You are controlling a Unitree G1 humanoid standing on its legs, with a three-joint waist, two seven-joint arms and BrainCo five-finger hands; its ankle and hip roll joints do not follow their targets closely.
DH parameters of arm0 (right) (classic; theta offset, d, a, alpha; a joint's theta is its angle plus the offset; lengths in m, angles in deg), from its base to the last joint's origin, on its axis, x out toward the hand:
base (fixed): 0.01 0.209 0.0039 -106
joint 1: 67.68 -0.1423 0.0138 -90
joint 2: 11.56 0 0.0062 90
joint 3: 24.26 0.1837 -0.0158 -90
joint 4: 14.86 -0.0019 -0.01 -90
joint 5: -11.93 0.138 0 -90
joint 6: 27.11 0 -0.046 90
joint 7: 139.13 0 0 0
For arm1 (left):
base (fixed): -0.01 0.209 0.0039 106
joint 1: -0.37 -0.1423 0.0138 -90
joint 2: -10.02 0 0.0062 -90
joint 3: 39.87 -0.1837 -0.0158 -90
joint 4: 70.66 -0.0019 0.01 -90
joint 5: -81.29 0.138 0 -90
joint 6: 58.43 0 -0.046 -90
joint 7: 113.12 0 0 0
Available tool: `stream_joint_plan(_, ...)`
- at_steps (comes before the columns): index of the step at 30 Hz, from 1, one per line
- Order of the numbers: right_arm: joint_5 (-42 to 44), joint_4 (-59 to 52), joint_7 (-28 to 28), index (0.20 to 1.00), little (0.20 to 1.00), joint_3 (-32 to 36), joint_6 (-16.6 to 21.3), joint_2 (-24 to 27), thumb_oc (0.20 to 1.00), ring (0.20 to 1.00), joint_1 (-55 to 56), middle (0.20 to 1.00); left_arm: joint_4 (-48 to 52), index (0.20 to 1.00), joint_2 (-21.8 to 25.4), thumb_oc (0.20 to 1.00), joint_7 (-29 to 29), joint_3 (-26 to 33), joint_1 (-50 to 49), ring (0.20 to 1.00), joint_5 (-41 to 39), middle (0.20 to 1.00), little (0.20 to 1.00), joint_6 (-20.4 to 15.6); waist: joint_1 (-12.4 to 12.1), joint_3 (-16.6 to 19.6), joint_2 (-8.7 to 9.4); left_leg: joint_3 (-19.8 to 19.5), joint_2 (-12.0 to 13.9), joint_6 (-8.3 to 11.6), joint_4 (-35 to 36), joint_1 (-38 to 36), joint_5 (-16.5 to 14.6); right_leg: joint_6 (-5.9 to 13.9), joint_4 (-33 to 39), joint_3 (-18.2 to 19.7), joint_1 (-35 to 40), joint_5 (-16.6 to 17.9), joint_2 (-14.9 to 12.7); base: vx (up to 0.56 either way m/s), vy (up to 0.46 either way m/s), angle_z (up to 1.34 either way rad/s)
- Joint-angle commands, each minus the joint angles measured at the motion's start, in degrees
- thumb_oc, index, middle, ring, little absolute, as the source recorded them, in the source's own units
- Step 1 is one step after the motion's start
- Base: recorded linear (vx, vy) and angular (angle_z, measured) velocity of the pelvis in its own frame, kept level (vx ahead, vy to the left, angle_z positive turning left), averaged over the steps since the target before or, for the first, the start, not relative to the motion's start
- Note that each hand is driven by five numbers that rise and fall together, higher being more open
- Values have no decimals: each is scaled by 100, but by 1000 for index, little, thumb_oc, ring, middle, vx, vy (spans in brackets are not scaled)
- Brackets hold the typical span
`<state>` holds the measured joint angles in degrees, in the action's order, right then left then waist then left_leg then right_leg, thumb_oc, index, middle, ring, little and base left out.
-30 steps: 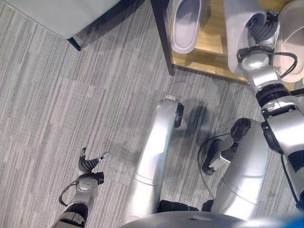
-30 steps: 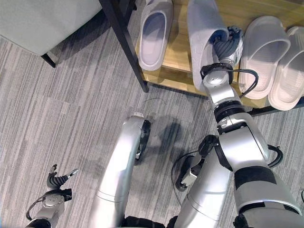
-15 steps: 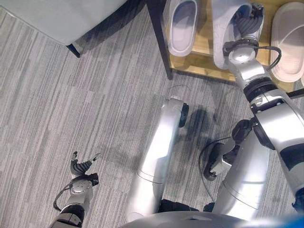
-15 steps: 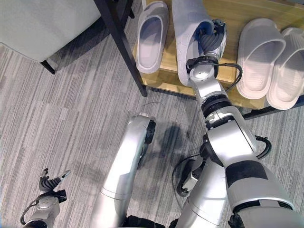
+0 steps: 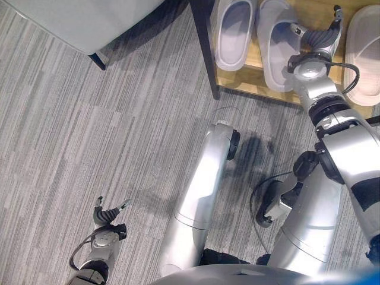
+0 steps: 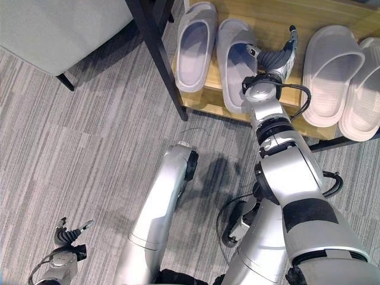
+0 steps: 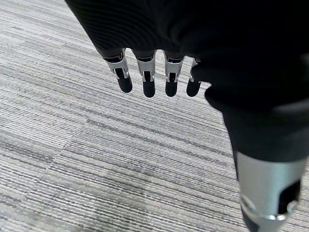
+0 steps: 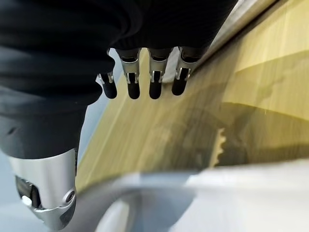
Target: Arrange the slippers neatly on the shoe rack.
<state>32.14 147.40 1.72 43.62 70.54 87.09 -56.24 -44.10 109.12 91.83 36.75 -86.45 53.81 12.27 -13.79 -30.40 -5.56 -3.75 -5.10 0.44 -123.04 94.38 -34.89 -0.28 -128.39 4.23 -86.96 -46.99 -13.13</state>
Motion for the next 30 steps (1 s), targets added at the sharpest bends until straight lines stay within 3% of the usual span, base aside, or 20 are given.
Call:
stream_joint_plan(1,238,-1020,-264,1000,1000,136,560,-62,1000,1000,-157,1000,-206,1000,150,1000,85,-220,-101,1000,127,1000,1000,32,-144,61,8,-819,-239,-151,94,-443,-802,-561,-182,1123,486,902,-285,0,0,0)
stream_joint_plan(7,-404,-2500,-425,1000,1000,491,597,-204,1000,1000,718,1000,-320,1000,-31,1000,111,35,-192,1000,120,1000,1000,124,29,61,68,-757,-218,-147,63,-443,-827,-548,-236,1187,413,903,-215,-5,1,-2)
stream_joint_plan(17,-614,-3763,-353,1000,1000,873,822,-665,1000,1000,1902,1000,-10,1000,15,1000,503,46,-94,1000,624,1000,1000,150,207,61,210,-784,-164,-130,-75,-443,-890,-555,-381,1187,344,874,-147,-4,-10,-6)
stream_joint_plan(20,-283,-4264,89,1000,1000,612,947,-864,1000,1000,2256,1000,120,1000,233,1000,568,335,-101,1000,559,1000,1000,167,245,61,285,-806,-123,-102,-129,-443,-890,-528,-431,1221,326,894,-116,2,-46,-12)
stream_joint_plan(24,-272,-4833,412,1000,1000,315,982,-1071,1000,1000,2750,1000,106,1000,113,1000,636,388,-168,1000,694,1000,1000,218,293,61,380,-854,-97,-82,-176,-443,-907,-500,-472,1257,321,917,-76,6,-23,-3)
stream_joint_plan(30,-376,-5104,514,1000,1000,136,1002,-1269,1000,1000,3257,1000,79,1000,5,1000,739,287,-100,1000,889,1000,1000,310,354,61,449,-828,-83,-111,-228,-443,-925,-502,-497,1288,289,955,-63,-9,-22,-3)
